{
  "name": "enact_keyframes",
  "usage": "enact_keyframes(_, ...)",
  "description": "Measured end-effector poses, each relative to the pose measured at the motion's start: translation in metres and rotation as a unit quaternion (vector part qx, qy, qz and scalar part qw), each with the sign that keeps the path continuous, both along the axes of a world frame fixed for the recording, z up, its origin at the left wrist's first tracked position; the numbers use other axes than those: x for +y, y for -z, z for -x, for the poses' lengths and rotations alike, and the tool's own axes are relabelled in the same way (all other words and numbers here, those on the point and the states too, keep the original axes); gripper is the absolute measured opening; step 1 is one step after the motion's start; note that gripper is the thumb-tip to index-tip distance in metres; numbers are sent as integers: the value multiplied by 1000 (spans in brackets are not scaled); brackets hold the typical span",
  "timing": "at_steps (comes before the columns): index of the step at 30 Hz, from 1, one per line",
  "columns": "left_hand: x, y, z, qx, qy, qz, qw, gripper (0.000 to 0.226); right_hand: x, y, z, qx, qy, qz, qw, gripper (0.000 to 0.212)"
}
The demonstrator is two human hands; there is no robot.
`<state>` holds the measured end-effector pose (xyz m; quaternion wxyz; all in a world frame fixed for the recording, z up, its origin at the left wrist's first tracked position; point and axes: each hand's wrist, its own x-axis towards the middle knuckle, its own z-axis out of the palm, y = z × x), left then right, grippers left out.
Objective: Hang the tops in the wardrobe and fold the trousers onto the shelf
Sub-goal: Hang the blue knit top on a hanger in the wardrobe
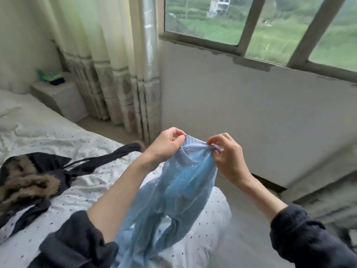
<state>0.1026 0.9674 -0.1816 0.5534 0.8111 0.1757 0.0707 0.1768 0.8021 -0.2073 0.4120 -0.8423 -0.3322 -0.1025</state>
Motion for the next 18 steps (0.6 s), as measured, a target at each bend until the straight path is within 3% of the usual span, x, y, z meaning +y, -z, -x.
enact_keyframes(3,-64,-29,-30,-11,140,-15,990,8,-75,-25,-4,-1,82,5,997,28)
enact_keyframes(7,-169,-71,-58,-28,310,-161,937,15,-201,-59,14,11,201,19,979,30)
enact_keyframes(12,-272,-113,-55,-85,369,-292,878,15,-308,-87,53,-19,285,62,956,23)
enact_keyframes(15,-350,-137,-39,-163,387,-291,860,13,-385,-95,89,-25,365,77,928,19)
enact_keyframes(18,-409,-154,-17,-219,400,-211,865,7,-446,-91,119,37,426,100,898,13)
